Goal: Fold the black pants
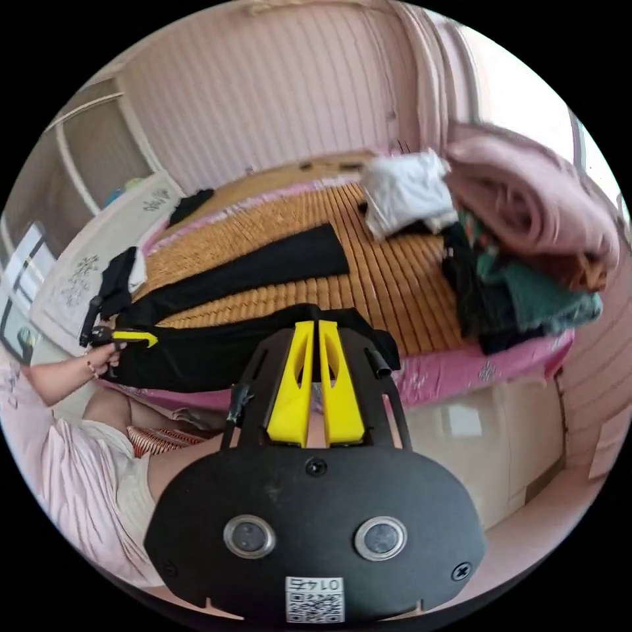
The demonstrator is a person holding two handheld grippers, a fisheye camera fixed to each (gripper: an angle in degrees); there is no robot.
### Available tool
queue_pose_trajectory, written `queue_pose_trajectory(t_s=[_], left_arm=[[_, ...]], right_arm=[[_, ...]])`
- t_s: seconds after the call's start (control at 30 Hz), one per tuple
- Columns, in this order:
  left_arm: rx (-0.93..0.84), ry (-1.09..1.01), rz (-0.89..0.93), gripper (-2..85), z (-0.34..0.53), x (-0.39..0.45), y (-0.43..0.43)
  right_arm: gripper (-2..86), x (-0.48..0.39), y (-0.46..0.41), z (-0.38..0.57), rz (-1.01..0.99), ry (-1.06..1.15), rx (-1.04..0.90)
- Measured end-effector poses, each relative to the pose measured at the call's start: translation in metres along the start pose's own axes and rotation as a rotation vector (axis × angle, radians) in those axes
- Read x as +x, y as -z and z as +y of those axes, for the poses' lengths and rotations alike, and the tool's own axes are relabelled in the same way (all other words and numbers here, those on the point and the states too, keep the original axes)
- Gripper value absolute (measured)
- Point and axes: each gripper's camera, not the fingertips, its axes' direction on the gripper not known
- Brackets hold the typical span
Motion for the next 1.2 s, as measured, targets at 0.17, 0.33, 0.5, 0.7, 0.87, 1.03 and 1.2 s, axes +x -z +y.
queue_pose_trajectory(t_s=[0.17,0.33,0.5,0.7,0.87,1.03,1.2], left_arm=[[0.103,0.034,-0.025,-1.0,0.022,0.005,0.02],[0.077,0.1,0.024,-1.0,0.03,-0.002,-0.001],[0.111,0.043,-0.016,-1.0,0.033,0.009,0.002],[0.146,0.043,-0.019,-1.0,0.047,0.012,0.008],[0.212,0.045,0.016,-1.0,0.053,0.016,0.011],[0.272,0.011,-0.002,-0.7,0.049,0.024,0.005],[0.232,0.082,0.091,2.6,0.042,0.012,-0.028]], right_arm=[[2.4,-0.008,0.003,0.036,0.173,0.021,-0.096],[11.2,0.033,-0.018,0.06,0.068,-0.135,-0.193],[12.8,0.053,-0.028,0.052,0.06,-0.138,-0.171],[5.5,0.057,-0.078,0.052,-0.125,-0.132,-0.352],[2.0,0.06,0.009,0.048,-0.105,-0.186,-0.036],[3.7,0.054,0.065,0.04,0.019,-0.103,0.16],[10.4,0.09,0.036,0.05,0.013,-0.249,-0.013]])
